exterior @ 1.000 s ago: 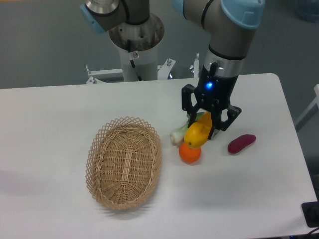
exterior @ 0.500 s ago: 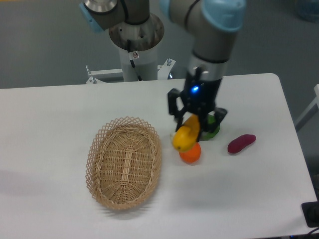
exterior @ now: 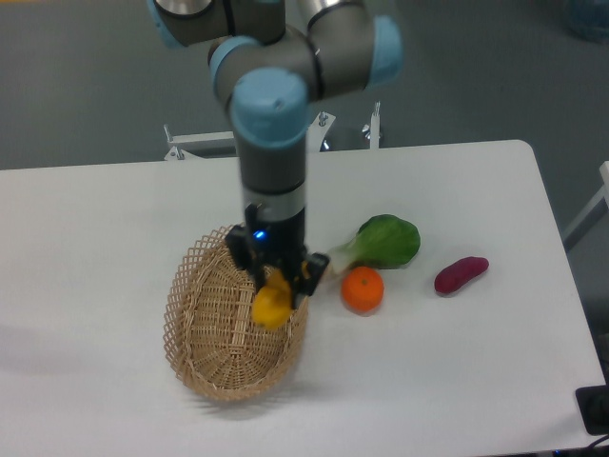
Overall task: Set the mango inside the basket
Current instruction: 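Lift the mango and carry it over the wicker basket, lowering inside, then open the gripper to release the mango into the basket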
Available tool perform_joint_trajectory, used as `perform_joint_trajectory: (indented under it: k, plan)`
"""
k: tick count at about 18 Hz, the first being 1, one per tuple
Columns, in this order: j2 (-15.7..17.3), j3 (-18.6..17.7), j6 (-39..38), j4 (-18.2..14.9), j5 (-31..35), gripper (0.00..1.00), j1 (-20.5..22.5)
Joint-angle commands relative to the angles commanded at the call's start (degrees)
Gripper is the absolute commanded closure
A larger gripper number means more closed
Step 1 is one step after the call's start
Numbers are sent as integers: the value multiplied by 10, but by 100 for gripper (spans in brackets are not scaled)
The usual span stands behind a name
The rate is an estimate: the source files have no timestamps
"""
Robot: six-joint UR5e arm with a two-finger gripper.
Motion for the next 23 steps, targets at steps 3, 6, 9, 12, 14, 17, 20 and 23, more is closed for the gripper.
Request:
perform_joint_trajectory:
  k: [3, 6, 9, 12, 14, 17, 20, 23]
  plan:
    - [-24, -15, 2, 32, 29, 52, -23]
    - [-38, -25, 3, 44, 30, 52, -26]
    - [-57, -26, 5, 44, 30, 52, -34]
    - [-59, -38, 21, 44, 30, 51, -35]
    - [-60, -40, 23, 44, 30, 50, -37]
    - [-68, -40, 22, 45, 32, 43, -44]
    - [-66, -40, 22, 45, 32, 13, -44]
    - [-63, -34, 21, 45, 32, 0, -44]
